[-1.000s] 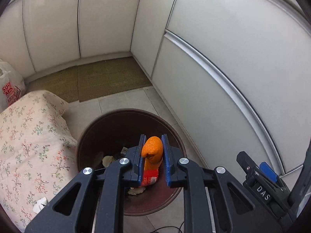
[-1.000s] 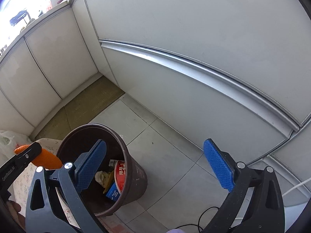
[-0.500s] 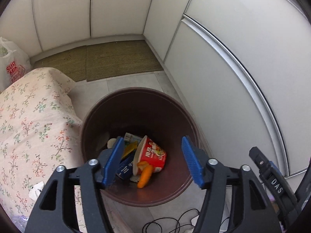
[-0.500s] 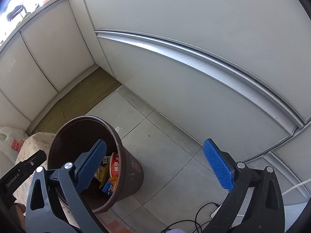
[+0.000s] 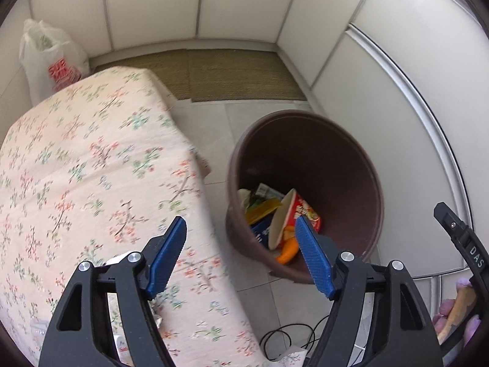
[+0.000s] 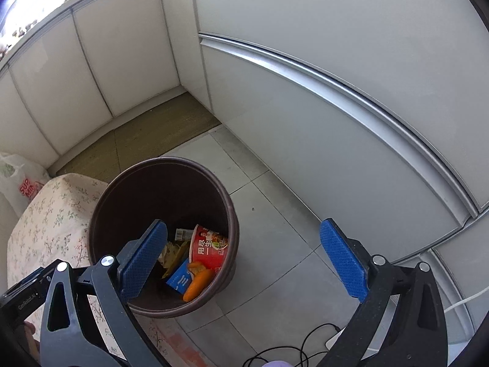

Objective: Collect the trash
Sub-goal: 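Move the left gripper to the white wrapper and grasp it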

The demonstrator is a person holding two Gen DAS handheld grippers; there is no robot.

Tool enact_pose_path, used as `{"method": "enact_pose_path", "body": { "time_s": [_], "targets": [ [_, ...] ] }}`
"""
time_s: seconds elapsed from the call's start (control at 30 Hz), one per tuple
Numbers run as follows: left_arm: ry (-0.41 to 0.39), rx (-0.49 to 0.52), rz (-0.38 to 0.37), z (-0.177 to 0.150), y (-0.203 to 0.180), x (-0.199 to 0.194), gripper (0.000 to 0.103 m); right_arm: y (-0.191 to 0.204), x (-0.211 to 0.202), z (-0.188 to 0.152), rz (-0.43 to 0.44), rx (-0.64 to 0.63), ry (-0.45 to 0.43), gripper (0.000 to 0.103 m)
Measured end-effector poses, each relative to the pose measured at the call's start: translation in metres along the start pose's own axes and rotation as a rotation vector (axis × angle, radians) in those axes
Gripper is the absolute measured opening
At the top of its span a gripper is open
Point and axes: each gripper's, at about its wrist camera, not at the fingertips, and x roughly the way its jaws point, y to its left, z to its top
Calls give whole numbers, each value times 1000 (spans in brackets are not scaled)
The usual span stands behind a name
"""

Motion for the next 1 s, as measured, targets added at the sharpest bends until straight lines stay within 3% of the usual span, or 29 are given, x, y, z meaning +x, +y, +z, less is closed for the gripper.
{"method": "enact_pose_path", "body": {
  "time_s": [0.23,0.43,0.6,0.7,0.73,0.9,1.0],
  "targets": [
    [66,0,78,-23,47,7,72,58,-7,-14,1,-187,-1,96],
    [161,14,141,-43,88,24,72,90,-4,-18,19,-264,1,96],
    [222,0,145,-56,111,39,72,114,-5,-24,31,-306,5,96],
    [250,-31,107,-59,117,48,72,124,-10,-27,40,-322,5,96],
    [256,-41,100,-60,119,51,77,127,-10,-28,44,-328,5,96],
    [256,-70,110,-64,125,57,80,141,-11,-32,44,-364,4,96],
    [231,-33,125,-69,127,57,77,148,-9,-34,42,-384,8,96]
  ]
}}
